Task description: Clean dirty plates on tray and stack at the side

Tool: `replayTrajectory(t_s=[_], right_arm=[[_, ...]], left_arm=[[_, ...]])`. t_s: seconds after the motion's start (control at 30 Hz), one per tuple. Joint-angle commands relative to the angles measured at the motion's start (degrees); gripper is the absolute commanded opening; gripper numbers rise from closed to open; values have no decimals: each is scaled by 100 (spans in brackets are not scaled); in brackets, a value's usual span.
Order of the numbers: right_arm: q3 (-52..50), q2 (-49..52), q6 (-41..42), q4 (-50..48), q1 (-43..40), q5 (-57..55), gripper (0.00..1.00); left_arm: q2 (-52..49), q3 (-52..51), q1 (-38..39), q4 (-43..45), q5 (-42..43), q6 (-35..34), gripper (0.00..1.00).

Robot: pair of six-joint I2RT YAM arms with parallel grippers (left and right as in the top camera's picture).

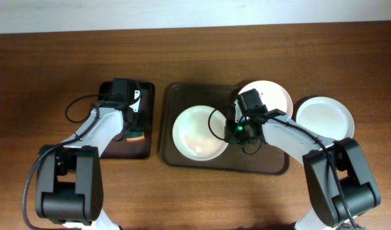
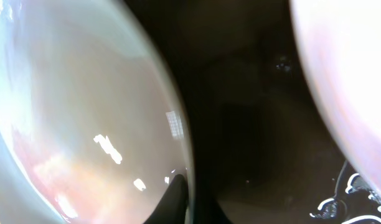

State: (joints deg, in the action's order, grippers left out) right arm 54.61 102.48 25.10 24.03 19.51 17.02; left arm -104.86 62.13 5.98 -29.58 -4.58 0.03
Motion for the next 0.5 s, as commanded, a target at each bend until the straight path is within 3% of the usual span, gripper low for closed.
replayTrajectory(t_s=[0.0,0.17,0.2,0.23,0.3,0.47], right_arm=[[-26,-13,-94,68,72,-74,4],[-26,-426,-520,68,72,-319,4],[-15,-898,-804,133,74,-693,4],[-15,-1137,-951,184,74,-918,4],[-15,-1486,-1143,302,74,-1381,4],[-15,-2105,-1641,431,74,-2267,4]], left_arm=[[-157,-26,-13,177,-81,-83,56],[-382,-26,-13,208,101,-192,57],[-396,-26,-13,223,203,-192,52],[-396,-26,-11,321,201,-192,24],[-396,-26,-11,396,203,-195,0],[-387,-2,-13,452,201,-192,1]])
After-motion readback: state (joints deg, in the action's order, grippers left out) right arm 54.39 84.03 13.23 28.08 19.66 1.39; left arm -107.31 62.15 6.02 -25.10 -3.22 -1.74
